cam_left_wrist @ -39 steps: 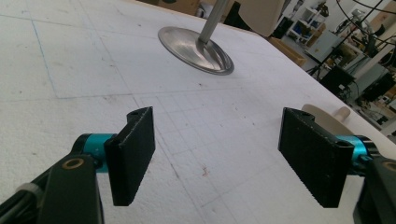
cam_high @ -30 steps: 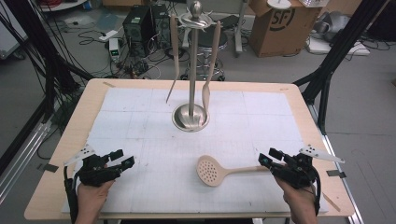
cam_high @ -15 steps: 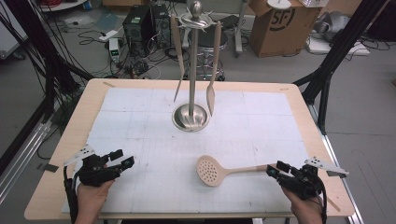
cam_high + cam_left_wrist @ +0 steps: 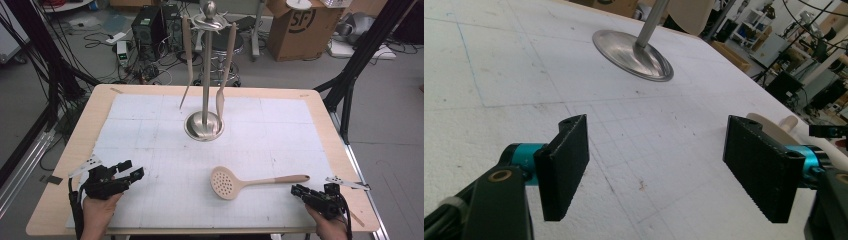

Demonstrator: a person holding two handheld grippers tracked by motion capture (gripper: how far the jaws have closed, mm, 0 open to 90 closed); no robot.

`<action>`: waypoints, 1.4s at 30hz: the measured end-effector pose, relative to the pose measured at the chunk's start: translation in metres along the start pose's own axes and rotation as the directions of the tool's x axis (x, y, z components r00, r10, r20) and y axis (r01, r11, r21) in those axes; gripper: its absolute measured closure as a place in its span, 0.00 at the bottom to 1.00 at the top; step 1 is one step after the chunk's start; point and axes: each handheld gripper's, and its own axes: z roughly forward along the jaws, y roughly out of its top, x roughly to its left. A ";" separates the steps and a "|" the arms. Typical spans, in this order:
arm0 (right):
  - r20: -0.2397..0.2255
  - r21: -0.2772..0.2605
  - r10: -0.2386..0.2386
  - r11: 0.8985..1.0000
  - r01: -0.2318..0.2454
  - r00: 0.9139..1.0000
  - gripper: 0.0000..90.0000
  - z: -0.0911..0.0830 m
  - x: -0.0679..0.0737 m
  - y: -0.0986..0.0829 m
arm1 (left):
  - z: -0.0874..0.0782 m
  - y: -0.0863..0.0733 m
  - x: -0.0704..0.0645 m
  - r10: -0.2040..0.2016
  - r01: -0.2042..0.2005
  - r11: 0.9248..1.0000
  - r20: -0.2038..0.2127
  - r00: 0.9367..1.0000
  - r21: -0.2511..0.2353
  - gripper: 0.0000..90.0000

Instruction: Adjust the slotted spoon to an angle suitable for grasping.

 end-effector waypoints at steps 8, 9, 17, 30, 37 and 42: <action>0.024 0.064 0.023 0.998 -0.025 0.999 0.99 0.005 -0.011 -0.003 | 0.001 0.000 0.000 -0.004 0.004 1.000 -0.001 1.000 0.004 0.30; 0.026 0.071 0.027 0.997 -0.029 0.999 0.99 0.006 -0.011 -0.002 | 0.001 0.000 0.000 -0.002 0.002 1.000 0.000 1.000 0.007 0.30; 0.003 0.062 0.055 0.997 -0.055 0.999 0.99 0.013 -0.015 0.003 | 0.003 0.000 -0.001 0.004 -0.004 1.000 0.002 1.000 0.010 0.30; 0.017 0.088 0.070 0.994 -0.071 0.997 1.00 0.032 -0.013 0.022 | 0.008 -0.001 -0.003 0.008 -0.008 1.000 0.010 1.000 0.023 0.30; 0.000 0.096 0.095 0.991 -0.095 0.995 1.00 0.059 -0.007 0.039 | 0.009 0.000 -0.003 0.016 -0.016 1.000 0.013 1.000 0.026 0.30; -0.010 0.098 0.099 0.990 -0.098 0.995 1.00 0.077 0.002 0.047 | 0.008 0.000 -0.002 0.014 -0.014 1.000 0.014 1.000 0.028 0.30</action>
